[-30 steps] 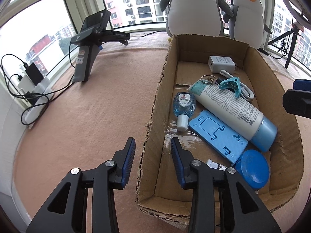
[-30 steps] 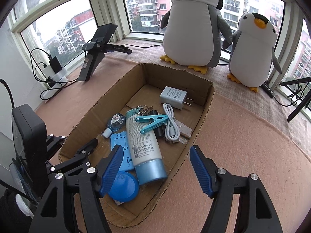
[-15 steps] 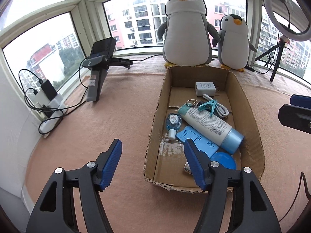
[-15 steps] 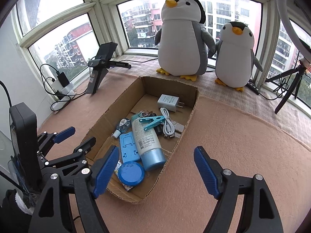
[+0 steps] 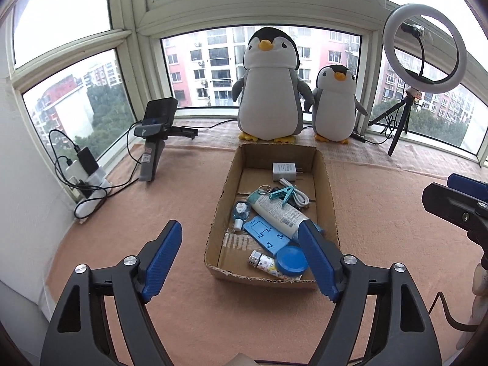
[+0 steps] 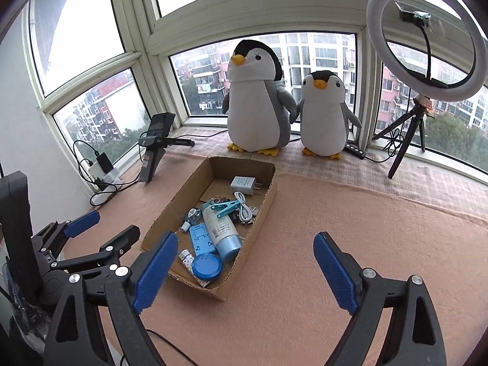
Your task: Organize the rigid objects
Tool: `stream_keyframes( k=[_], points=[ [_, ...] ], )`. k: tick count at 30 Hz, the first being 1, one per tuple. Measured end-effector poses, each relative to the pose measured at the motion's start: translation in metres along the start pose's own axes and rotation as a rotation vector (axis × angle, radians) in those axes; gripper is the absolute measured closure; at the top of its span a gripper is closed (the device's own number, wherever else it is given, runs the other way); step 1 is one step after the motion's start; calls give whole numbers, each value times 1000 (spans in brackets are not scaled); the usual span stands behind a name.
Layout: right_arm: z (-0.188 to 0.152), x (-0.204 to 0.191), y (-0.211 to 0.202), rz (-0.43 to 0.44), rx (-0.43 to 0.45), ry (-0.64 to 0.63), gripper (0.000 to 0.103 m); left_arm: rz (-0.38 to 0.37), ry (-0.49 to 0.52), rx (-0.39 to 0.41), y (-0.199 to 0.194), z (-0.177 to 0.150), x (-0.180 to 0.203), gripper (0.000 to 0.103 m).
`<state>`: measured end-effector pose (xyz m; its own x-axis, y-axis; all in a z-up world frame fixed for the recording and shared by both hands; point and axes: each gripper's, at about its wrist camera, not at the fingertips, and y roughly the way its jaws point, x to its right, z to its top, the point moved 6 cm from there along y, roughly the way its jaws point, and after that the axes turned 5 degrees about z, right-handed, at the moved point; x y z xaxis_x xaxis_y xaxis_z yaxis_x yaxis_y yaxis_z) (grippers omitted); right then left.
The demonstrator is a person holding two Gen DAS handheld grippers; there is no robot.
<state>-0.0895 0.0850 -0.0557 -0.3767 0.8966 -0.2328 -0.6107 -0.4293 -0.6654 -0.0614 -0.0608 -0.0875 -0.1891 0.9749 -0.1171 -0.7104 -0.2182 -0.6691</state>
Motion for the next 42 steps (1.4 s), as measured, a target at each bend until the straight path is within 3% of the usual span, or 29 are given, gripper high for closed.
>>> stream_keyframes(
  k=[13,42],
  points=[
    [-14,0,-35,-59,44,-11,9,-5,8,6,-26,-7,4,24],
    [-17,6,-26,-59,16,10,8,-9,0,-31,-19,-10,5,24]
  ],
)
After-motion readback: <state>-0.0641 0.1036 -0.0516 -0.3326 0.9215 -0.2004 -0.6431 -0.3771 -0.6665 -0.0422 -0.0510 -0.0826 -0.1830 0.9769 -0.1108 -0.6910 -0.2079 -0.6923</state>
